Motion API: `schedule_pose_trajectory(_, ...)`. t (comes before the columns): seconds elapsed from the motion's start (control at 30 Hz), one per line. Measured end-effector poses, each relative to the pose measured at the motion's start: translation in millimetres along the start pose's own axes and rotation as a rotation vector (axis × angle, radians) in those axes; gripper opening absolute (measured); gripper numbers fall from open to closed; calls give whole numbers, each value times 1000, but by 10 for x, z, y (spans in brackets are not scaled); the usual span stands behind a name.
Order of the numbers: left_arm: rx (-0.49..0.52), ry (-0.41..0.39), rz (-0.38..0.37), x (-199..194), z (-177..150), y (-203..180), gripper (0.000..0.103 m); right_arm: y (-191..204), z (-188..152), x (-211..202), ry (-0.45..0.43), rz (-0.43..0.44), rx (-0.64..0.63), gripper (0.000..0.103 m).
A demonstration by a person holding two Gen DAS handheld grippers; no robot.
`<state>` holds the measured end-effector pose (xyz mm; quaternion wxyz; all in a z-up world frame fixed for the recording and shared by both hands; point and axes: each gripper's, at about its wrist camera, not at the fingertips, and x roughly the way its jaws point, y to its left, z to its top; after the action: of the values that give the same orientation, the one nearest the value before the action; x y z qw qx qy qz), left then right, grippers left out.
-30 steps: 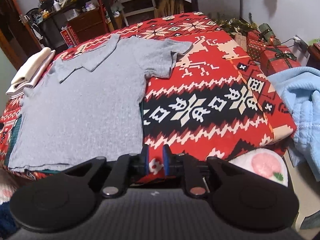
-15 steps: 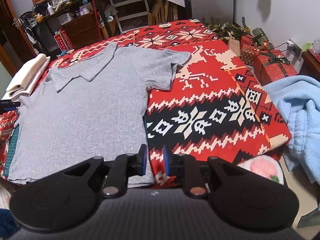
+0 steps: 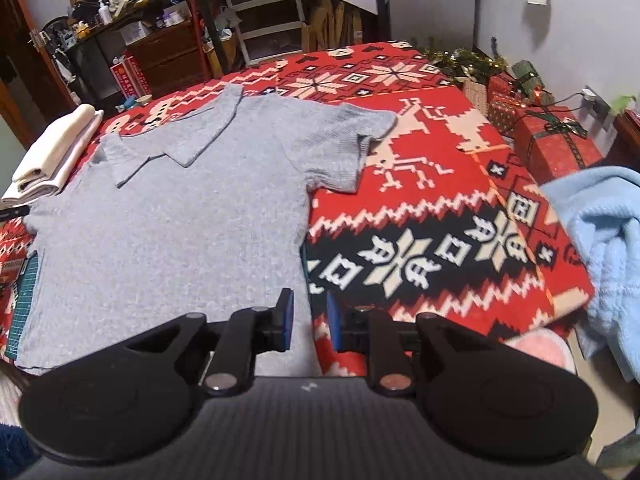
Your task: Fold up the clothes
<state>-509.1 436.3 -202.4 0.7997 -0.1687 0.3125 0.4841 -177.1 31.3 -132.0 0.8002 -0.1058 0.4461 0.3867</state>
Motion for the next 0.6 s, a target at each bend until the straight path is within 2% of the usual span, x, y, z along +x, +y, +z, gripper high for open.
schedule_pose_trajectory(0.33, -109, 57, -42, 13, -110, 213, 4, 89, 75, 91, -12, 38, -13, 20)
schedule_pose_trajectory(0.37, -120, 62, -47, 19, -122, 232, 9, 96, 69, 103, -7, 42, -15, 20)
schedule_pose_trajectory(0.5, -136, 45, -47, -84, -145, 244, 16, 137, 41, 103, -4, 55, -19, 20)
schedule_pose_trajectory(0.53, -144, 51, -49, -126, -164, 253, 23, 141, 36, 102, -4, 58, -19, 20)
schedule_pose_trajectory(0.6, -161, 61, -66, -235, -220, 237, 25, 150, 25, 99, -3, 65, -19, 20)
